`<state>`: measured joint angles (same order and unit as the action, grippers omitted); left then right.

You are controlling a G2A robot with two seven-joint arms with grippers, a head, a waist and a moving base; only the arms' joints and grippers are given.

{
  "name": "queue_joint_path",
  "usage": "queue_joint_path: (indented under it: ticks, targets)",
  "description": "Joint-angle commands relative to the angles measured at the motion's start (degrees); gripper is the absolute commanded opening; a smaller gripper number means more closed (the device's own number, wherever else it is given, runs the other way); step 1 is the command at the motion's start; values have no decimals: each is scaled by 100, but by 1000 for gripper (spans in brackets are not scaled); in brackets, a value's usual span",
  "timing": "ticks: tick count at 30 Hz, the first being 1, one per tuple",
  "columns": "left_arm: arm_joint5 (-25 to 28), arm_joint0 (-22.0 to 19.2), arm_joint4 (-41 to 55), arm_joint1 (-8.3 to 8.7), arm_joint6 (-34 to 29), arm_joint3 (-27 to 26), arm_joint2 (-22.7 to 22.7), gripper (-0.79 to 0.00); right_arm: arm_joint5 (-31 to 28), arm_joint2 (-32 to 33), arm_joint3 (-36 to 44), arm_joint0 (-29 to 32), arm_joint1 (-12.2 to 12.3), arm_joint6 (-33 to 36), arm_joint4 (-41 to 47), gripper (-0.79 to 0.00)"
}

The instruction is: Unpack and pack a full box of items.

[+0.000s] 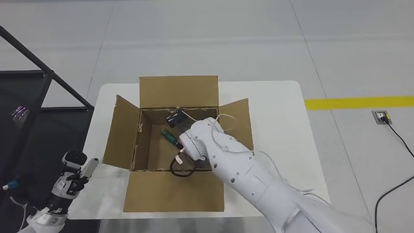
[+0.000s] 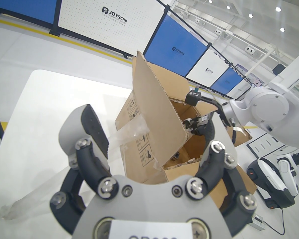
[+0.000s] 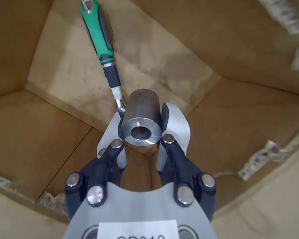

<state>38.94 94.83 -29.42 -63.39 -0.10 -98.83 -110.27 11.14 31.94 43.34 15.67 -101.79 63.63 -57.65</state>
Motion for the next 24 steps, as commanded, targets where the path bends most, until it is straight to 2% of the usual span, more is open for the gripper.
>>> queue_joint_path:
  ticks: [1, 5, 9, 13, 20, 24]
  targets:
    - [0, 0, 0, 0, 0, 0, 0, 0, -22, -95, -491, -104, -165, -137, 123, -785]
    - [0, 0, 0, 0, 0, 0, 0, 0, 45, -170, -1160, -263, -429, -437, 282, -785]
    - [0, 0, 0, 0, 0, 0, 0, 0, -56, -139, -1700, -432, -619, -582, 479, -588]
    - [0, 0, 0, 0, 0, 0, 0, 0, -131, -109, -2102, -555, -761, -720, 586, -499]
    - [-83, 6, 24, -8, -20, -65, 22, 0, -266, -60, -2428, -699, -928, -886, 665, -443]
    - [-118, 8, 60, -17, 15, -101, 19, 0, -306, -26, -2448, -746, -986, -1027, 673, -443]
